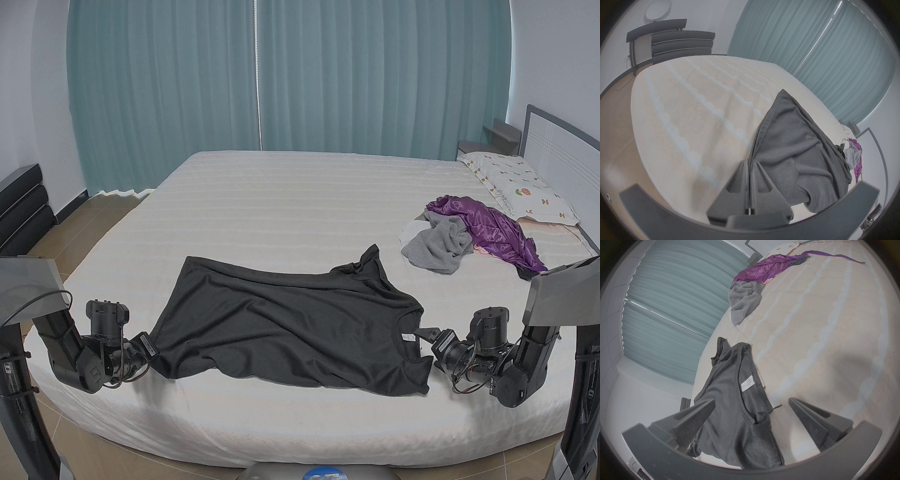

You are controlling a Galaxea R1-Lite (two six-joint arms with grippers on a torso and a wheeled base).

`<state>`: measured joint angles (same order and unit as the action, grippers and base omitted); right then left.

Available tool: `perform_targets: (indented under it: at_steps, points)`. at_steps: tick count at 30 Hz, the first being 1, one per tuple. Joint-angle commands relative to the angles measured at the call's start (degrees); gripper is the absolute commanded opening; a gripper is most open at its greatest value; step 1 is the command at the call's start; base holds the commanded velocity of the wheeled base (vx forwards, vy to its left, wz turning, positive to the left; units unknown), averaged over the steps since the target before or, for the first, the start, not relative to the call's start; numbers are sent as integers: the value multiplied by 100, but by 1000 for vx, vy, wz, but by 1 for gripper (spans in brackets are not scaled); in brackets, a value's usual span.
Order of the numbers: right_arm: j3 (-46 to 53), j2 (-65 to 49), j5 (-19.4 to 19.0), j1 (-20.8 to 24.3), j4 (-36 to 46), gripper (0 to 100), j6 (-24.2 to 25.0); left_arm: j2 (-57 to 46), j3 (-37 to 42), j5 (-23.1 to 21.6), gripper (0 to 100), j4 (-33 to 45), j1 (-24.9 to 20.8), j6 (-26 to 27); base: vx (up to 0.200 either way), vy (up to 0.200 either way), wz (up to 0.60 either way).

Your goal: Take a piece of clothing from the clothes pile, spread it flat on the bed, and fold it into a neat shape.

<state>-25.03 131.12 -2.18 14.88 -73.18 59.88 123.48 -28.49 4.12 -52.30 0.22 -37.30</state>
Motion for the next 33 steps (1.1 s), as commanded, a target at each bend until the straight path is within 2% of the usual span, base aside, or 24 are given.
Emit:
perform_targets:
  at_steps: [1, 15, 16, 33]
  points:
    - [-20, 133, -10, 6, -21, 100, -11, 54, 10, -8, 0, 0, 4, -5, 0, 0, 0]
    - [-143, 370, -19, 58, -56, 100, -205, 54, 19, -8, 0, -9, -4, -5, 0, 0, 0]
    - [-160, 370, -19, 58, -56, 0, -205, 54, 28, -8, 0, -9, -4, -5, 0, 0, 0]
    - [-415, 186, -19, 23, -56, 0, -214, 45, 36, -8, 0, -52, -4, -5, 0, 0, 0]
